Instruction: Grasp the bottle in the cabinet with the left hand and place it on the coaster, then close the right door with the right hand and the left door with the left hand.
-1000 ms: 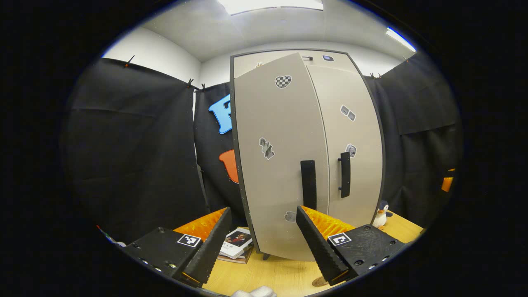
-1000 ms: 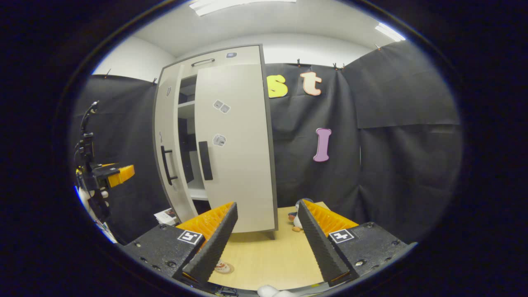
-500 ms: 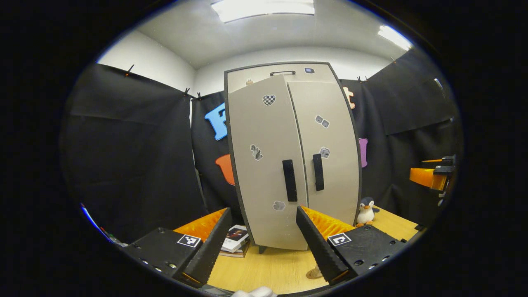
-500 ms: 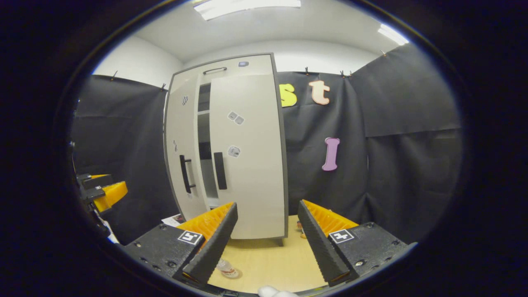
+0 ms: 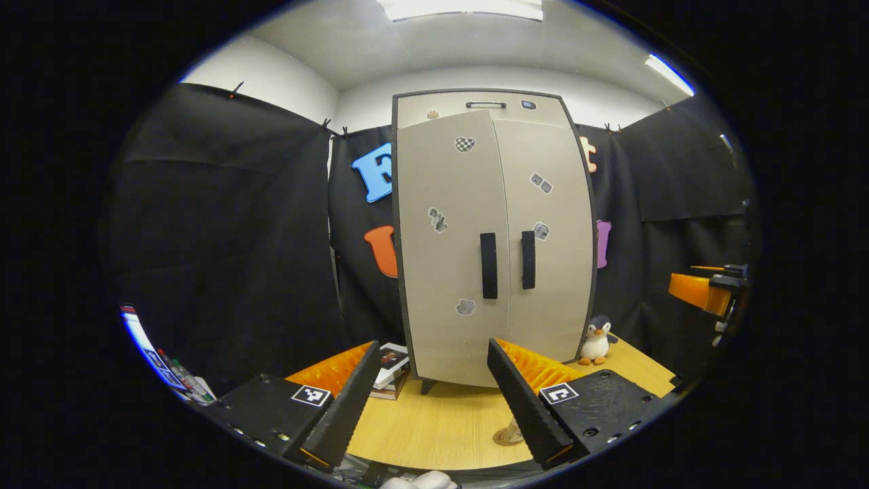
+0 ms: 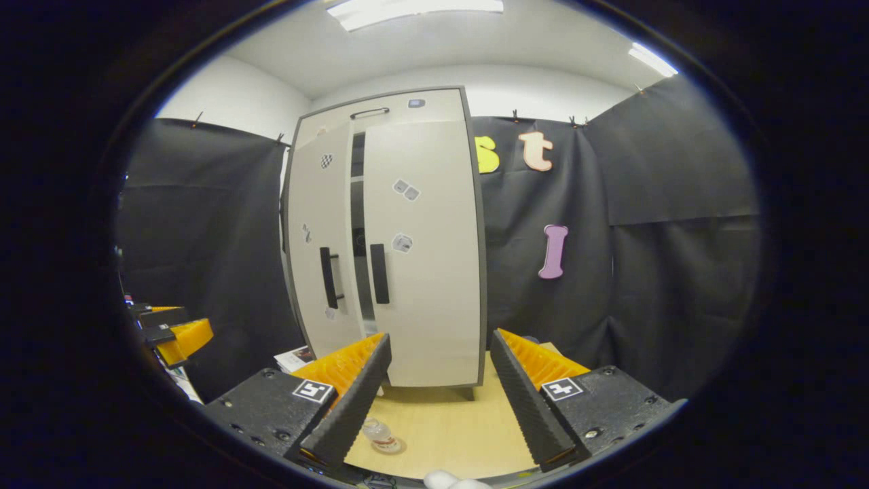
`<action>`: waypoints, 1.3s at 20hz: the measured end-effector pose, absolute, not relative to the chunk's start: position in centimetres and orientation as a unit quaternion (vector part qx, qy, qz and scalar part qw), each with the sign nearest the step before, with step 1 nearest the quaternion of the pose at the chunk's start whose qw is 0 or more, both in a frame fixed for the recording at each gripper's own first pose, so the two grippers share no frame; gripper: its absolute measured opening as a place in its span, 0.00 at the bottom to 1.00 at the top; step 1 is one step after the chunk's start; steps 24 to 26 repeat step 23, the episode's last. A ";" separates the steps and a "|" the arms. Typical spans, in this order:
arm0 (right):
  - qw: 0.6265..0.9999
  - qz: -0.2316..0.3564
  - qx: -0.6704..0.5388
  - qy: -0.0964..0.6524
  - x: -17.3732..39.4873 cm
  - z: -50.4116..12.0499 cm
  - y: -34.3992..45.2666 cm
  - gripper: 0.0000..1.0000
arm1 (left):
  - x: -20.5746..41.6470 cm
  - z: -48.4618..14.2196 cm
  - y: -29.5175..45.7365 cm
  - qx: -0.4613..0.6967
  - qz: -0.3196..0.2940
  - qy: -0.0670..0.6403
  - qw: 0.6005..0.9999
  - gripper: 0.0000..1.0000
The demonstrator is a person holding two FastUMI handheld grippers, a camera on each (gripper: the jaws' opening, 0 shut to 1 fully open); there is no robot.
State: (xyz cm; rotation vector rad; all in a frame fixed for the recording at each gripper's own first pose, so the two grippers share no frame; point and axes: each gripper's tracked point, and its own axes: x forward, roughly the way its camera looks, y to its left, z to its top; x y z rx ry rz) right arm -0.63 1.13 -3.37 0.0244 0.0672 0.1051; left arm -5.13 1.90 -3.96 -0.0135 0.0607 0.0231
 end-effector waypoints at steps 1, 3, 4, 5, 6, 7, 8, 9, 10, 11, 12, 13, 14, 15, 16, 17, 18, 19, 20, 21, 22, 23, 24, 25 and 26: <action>0.998 0.052 0.011 0.032 -0.9 -3.4 1.1 0.94 | -4.8 -3.6 2.0 -0.005 0.012 0.027 1.000 0.95; 0.998 0.049 0.010 0.030 -1.1 -3.2 1.0 0.96 | -4.6 -3.3 2.0 -0.006 0.008 0.023 1.000 0.96; 0.998 0.047 0.009 0.029 -1.3 -3.1 0.9 0.96 | -4.5 -3.2 1.9 -0.009 0.006 0.022 1.000 0.96; 0.999 0.044 0.008 0.027 -1.5 -3.1 0.8 0.96 | -4.4 -3.0 1.7 -0.012 0.004 0.021 1.000 0.96; 0.999 0.041 0.006 0.026 -1.6 -3.1 0.6 0.96 | -4.4 -3.0 1.5 -0.016 0.001 0.022 1.000 0.96; 0.999 0.039 0.006 0.026 -1.7 -3.2 0.4 0.94 | -4.3 -2.9 1.5 -0.018 -0.001 0.022 1.000 0.96; 0.999 0.036 0.004 0.028 -1.7 -3.2 0.3 0.96 | -4.3 -2.8 1.4 -0.020 -0.002 0.022 1.000 0.96; 0.999 0.035 0.004 0.028 -2.0 -3.4 0.3 0.94 | -4.2 -2.7 1.4 -0.020 -0.004 0.022 1.000 0.96; 0.999 0.034 0.004 0.028 -2.1 -3.4 0.2 0.96 | -4.1 -2.6 1.5 -0.020 -0.005 0.021 1.000 0.96; 0.999 0.033 0.004 0.027 -2.2 -3.4 0.2 0.96 | -4.2 -2.6 1.5 -0.020 -0.005 0.020 1.000 0.96; 0.999 0.032 0.004 0.028 -2.3 -3.4 0.2 0.96 | -4.1 -2.5 1.5 -0.019 -0.006 0.019 1.000 0.96; 0.999 0.032 0.004 0.027 -2.4 -3.5 0.2 0.96 | -4.1 -2.5 1.5 -0.020 -0.006 0.020 1.000 0.96; 0.999 0.032 0.004 0.027 -2.4 -3.4 0.2 0.96 | -4.1 -2.5 1.5 -0.019 -0.008 0.019 1.000 0.96; 0.999 0.031 0.003 0.027 -2.6 -3.5 0.3 0.97 | -4.1 -2.4 1.6 -0.018 -0.008 0.019 1.000 0.96; 0.999 0.031 0.002 0.026 -2.6 -3.5 0.4 0.94 | -4.1 -2.3 1.7 -0.016 -0.007 0.018 1.000 0.96; 0.999 0.031 0.001 0.025 -2.7 -3.4 0.4 0.96 | -4.0 -2.3 1.8 -0.016 -0.008 0.018 1.000 0.96; 0.999 0.031 0.000 0.024 -2.8 -3.4 0.5 0.96 | -4.1 -2.3 1.8 -0.016 -0.008 0.017 1.000 0.96; 0.999 0.031 0.000 0.025 -2.8 -3.5 0.6 0.94 | -4.0 -2.3 1.8 -0.017 -0.009 0.017 1.000 0.96; 0.999 0.031 -0.001 0.025 -2.9 -3.5 0.6 0.94 | -4.1 -2.3 1.8 -0.018 -0.010 0.018 1.000 0.95; 0.999 0.031 -0.002 0.025 -2.8 -3.6 0.7 0.96 | -4.0 -2.4 1.7 -0.018 -0.012 0.019 1.000 0.96; 0.999 0.030 -0.003 0.025 -2.8 -3.5 0.7 0.94 | -4.0 -2.3 1.7 -0.018 -0.013 0.020 1.000 0.96; 0.999 0.031 -0.004 0.025 -2.8 -3.6 0.8 0.94 | -4.0 -2.2 1.7 -0.018 -0.014 0.018 1.000 0.96; 0.999 0.031 -0.004 0.025 -2.8 -3.6 0.8 0.94 | -4.0 -2.2 1.7 -0.018 -0.014 0.018 1.000 0.96; 0.999 0.031 -0.004 0.025 -2.8 -3.6 0.8 0.94 | -4.0 -2.2 1.7 -0.018 -0.014 0.018 1.000 0.96; 0.999 0.031 -0.004 0.025 -2.8 -3.6 0.8 0.94 | -4.0 -2.2 1.7 -0.018 -0.014 0.018 1.000 0.96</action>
